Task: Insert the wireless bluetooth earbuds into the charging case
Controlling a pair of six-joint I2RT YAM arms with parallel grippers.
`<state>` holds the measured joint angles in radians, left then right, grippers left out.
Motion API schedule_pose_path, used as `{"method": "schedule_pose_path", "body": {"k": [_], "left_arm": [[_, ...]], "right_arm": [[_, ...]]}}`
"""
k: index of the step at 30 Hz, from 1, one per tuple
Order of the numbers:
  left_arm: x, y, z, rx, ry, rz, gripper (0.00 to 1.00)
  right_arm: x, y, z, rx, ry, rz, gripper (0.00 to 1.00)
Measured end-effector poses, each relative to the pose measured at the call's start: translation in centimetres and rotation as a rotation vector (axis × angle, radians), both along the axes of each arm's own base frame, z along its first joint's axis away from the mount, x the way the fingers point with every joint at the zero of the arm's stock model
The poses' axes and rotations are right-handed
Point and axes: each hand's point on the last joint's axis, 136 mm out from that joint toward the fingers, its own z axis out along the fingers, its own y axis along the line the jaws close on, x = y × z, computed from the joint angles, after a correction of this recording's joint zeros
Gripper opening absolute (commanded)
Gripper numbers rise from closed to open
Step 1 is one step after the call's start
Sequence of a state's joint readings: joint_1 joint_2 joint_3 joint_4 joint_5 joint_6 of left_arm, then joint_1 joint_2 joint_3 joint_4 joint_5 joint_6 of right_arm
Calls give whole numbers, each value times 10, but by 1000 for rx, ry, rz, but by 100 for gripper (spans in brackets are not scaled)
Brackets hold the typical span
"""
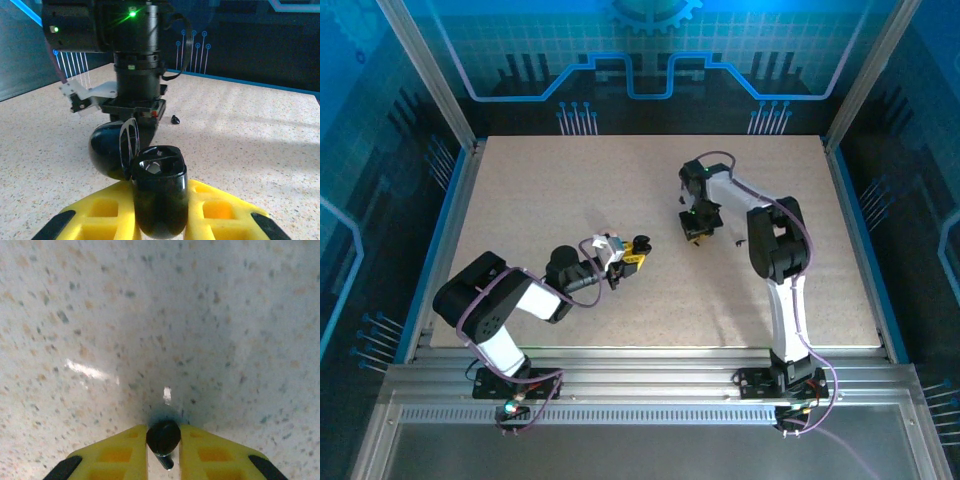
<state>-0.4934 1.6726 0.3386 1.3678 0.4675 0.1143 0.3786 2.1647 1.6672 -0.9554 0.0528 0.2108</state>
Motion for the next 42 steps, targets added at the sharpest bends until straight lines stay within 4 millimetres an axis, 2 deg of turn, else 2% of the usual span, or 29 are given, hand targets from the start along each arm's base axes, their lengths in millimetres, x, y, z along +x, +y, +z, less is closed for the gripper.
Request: {"method": "schedule_pose_path", "body": {"k": [8, 13, 17, 26, 42], "left_arm": [[0, -4, -7, 7, 19, -10, 13], [-4, -25, -4, 0, 5, -54, 12], [-3, -38, -8, 6, 12, -68, 12], [-1, -61, -13, 10, 10, -74, 12], [-3, -99, -19, 24, -19, -52, 12]], "right_arm": [[-35, -8, 9, 74, -70, -36, 19], [-60, -15, 8, 132, -118, -70, 19], [-74, -18, 11, 176, -169, -93, 19], [-89, -30, 41, 311, -379, -184, 20], [-91, -13, 69, 537, -517, -221, 19]]}}
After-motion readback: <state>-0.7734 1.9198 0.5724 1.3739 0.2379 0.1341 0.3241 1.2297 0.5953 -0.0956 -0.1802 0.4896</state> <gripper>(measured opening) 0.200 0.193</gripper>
